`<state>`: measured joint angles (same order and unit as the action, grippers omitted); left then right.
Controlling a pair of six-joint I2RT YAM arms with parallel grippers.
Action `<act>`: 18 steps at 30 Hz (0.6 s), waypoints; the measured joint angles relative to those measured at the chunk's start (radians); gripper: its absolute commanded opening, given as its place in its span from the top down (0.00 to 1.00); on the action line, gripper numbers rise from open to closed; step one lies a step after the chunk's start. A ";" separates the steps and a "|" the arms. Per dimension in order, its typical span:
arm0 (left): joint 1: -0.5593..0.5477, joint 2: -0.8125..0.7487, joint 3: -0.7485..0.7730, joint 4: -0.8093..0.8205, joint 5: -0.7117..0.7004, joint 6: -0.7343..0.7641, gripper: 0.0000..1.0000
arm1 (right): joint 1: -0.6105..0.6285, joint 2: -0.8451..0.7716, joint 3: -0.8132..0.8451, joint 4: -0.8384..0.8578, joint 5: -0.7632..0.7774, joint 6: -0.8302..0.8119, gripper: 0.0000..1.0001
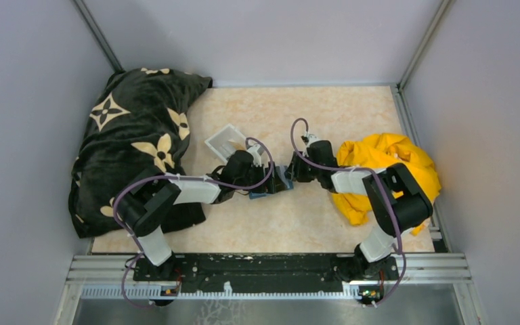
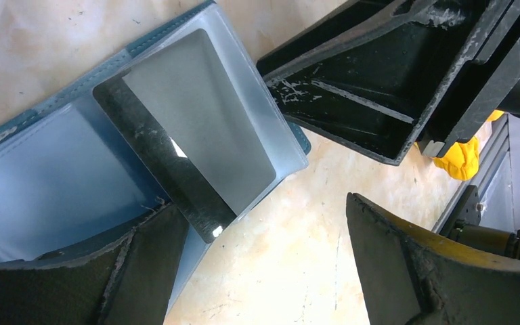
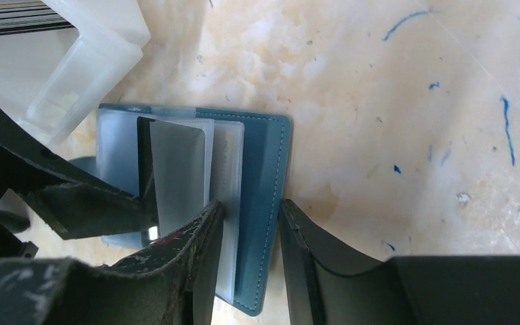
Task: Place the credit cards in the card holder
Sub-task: Insert the credit card into the card holder.
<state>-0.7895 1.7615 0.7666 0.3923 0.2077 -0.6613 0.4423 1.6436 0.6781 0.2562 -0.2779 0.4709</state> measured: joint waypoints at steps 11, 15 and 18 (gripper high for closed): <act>0.010 0.014 -0.014 0.055 0.029 -0.005 0.06 | -0.062 -0.086 -0.155 0.119 -0.108 0.105 0.53; 0.014 0.016 -0.019 0.066 0.039 -0.008 0.07 | -0.065 -0.099 -0.177 0.140 -0.128 0.130 0.50; 0.016 0.018 -0.019 0.072 0.044 -0.009 0.07 | -0.068 -0.119 -0.199 0.146 -0.135 0.146 0.50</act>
<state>-0.7734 1.7798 0.7471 0.4641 0.2520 -0.6701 0.3744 1.5242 0.4789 0.4019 -0.4126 0.6174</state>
